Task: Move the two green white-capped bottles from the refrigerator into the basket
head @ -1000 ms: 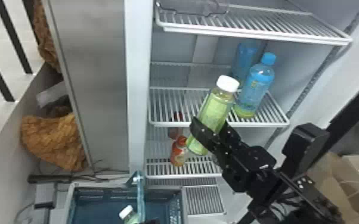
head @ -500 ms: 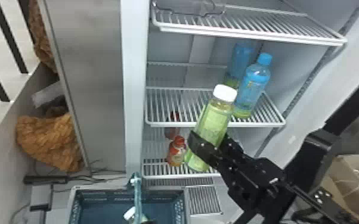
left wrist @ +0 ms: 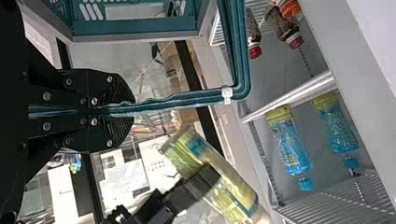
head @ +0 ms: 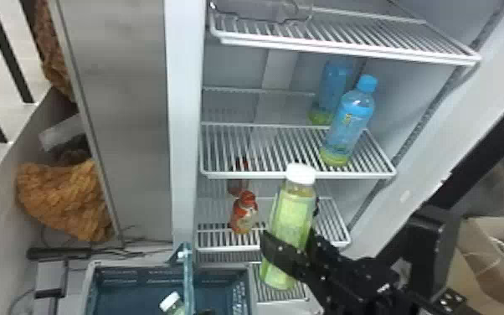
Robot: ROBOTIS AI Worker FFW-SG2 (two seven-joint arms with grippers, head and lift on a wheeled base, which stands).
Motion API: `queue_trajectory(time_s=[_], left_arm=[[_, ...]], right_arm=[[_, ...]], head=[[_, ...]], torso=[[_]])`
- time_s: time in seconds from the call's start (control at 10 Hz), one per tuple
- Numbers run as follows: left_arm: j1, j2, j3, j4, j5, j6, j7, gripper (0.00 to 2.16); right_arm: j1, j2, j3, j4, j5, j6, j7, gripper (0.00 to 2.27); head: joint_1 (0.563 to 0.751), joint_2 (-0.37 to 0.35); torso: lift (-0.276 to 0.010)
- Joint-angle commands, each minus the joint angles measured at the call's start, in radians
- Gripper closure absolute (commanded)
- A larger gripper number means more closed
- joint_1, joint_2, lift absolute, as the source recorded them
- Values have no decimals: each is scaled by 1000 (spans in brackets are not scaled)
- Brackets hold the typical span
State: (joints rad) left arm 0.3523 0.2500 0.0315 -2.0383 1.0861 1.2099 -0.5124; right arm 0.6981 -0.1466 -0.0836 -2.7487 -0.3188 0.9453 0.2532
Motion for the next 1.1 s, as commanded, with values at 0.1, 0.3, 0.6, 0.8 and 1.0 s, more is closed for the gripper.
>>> queue_trajectory(time_s=[0.1,0.3,0.6,0.8,1.0], left_arm=[[-1,0,-2,0,-1,2,0,1200],[-1,0,-2,0,-1,2,0,1200],[-1,0,-2,0,-1,2,0,1200],[-1,0,-4,0,-1,2,0,1200],[-4,0,-4,0,-3,5,0,1200]], right_arm=[[-16,2,0,28,10,105,21,891],[-33,10,10,62,44,137,60,891],[-72,9,22,151,10,191,90,891],[-116,-16,62,237,-58,211,123,891],[-166,-31,100,320,-94,233,164,891]], head=[[695,-233],[695,-232],[695,-227],[695,-203],[695,-158]], torso=[[-4],[-4],[-4],[-4],[-4]])
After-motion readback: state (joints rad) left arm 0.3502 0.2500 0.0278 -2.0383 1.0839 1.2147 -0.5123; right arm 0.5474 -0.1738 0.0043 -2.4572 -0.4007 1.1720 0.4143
